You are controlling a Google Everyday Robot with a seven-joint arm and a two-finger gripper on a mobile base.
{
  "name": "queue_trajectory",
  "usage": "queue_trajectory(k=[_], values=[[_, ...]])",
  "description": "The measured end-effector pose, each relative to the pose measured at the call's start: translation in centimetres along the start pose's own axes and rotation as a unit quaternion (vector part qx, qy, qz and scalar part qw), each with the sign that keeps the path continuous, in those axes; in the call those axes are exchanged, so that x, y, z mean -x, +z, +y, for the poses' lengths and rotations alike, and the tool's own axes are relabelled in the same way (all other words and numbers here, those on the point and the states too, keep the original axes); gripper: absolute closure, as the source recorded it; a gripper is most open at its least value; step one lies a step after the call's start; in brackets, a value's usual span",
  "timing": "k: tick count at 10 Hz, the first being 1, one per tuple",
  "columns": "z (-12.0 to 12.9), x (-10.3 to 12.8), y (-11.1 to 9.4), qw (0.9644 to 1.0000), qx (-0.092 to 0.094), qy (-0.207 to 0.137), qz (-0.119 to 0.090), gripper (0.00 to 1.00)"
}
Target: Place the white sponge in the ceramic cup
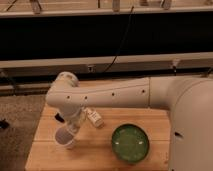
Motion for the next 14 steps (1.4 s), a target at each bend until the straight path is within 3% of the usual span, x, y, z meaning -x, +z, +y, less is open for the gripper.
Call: queue_trajectory(k=[5, 14], values=[[-1.2, 1.0, 0.2, 0.9999, -0.009, -0.014, 0.001, 1.0], [-1.0, 0.6, 0.5, 0.9996, -0.013, -0.022, 0.008, 1.0]])
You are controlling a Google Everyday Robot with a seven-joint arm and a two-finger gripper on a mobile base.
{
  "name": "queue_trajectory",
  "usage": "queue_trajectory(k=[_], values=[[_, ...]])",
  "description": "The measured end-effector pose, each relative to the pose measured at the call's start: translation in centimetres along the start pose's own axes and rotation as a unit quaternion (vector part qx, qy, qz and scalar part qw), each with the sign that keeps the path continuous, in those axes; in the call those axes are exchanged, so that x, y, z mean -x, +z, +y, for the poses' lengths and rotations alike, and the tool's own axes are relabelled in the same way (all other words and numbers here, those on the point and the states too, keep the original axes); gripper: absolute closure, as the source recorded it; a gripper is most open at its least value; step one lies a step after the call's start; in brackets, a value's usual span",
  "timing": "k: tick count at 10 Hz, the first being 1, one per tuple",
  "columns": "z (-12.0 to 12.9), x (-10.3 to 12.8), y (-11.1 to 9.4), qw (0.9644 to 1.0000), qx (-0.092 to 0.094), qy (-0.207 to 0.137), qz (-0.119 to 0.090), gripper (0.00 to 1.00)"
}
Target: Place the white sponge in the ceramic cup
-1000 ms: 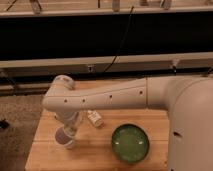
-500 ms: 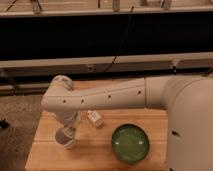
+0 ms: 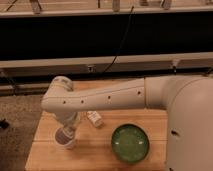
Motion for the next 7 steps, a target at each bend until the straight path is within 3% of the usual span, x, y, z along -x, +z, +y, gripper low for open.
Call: queue_trajectory(k=[7], values=[[0.0, -0.08, 0.29, 1.0, -0.002, -0.005, 0.005, 1.0]])
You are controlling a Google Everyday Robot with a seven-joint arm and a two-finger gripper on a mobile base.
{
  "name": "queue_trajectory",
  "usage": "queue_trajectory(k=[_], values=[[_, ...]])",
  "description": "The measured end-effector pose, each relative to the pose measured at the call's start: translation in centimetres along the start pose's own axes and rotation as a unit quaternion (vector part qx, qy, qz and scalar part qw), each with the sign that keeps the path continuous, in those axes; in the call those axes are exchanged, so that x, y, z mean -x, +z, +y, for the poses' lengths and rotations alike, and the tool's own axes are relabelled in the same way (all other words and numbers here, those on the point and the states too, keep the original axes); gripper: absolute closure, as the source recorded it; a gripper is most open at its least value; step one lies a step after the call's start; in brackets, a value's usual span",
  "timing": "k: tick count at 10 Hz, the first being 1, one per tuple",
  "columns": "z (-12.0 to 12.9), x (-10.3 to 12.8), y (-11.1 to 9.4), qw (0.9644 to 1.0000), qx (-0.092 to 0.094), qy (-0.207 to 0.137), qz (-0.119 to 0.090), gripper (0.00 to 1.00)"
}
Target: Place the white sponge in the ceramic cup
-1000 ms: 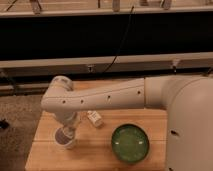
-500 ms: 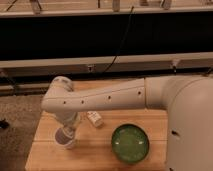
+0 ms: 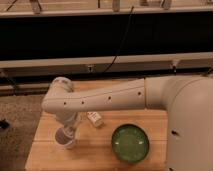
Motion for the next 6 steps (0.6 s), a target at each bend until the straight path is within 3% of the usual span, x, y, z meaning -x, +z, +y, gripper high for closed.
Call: queue_trajectory(k=[6], values=[[0.02, -0.01, 0.23, 1.0, -0.001, -0.004, 0.003, 1.0]])
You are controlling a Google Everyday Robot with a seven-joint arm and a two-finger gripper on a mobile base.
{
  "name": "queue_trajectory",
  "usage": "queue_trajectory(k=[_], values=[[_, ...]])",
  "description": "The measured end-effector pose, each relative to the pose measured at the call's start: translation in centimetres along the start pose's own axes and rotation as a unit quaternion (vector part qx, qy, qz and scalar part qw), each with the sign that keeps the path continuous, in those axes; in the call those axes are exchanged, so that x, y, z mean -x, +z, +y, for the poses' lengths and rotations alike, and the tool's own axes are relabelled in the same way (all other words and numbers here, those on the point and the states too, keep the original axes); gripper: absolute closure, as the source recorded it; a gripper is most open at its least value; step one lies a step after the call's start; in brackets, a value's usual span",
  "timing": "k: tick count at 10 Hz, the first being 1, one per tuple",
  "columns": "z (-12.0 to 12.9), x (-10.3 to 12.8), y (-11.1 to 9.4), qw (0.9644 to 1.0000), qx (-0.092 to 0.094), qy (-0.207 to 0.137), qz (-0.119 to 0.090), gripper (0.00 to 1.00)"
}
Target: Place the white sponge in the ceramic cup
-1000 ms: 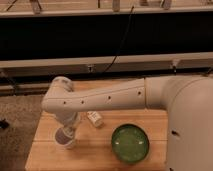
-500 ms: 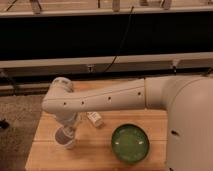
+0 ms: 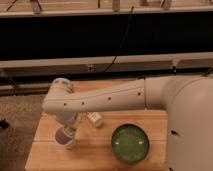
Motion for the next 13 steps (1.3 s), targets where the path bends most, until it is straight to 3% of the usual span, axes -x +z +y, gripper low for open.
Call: queue_trajectory(k=[13], values=[[-0.07, -0.05, 0.17, 0.9999, 0.0, -0.007, 0.008, 1.0]])
